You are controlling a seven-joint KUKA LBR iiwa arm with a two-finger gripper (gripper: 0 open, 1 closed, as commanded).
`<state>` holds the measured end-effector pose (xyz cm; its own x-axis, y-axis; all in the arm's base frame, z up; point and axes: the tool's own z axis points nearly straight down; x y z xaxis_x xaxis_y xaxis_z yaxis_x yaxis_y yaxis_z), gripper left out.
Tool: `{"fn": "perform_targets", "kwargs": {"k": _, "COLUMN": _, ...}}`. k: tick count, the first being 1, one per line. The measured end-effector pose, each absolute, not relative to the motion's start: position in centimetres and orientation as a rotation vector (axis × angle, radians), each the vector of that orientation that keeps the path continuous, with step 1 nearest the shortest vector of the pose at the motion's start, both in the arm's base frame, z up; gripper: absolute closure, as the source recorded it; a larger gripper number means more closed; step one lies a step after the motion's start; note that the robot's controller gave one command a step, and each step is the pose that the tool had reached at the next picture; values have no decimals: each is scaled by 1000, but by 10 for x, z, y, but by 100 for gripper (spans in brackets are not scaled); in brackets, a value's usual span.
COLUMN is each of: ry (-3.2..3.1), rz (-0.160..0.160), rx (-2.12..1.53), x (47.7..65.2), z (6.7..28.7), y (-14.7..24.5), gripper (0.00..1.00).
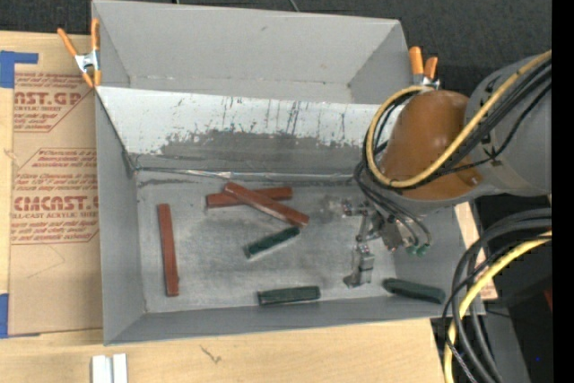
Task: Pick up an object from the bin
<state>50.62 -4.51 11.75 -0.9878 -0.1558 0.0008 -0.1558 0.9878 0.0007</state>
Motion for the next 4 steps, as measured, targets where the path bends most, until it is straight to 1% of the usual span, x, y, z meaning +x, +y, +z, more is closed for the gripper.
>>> {"fn": "perform_targets", "kwargs": {"k": 1, "ry": -3136, "rz": -2, "rx": 211, "x": 520, "z": 106, "y": -28, "gripper": 0}}
{"fn": "perform_targets", "kwargs": {"k": 2, "ry": -3139, "rz": -2, "rx": -138, "x": 528, "z": 89, "y": -12, "gripper": 0}}
{"fn": "perform_targets", "kwargs": {"k": 3, "ry": -3142, "rz": 2, "rx": 15, "x": 533, "z": 82, "y": 31, "gripper": 0}}
{"fn": "perform_targets", "kwargs": {"k": 4, "ry": -3152, "rz": -5, "rx": -231, "x": 567, "z": 75, "y": 80, "gripper": 100}}
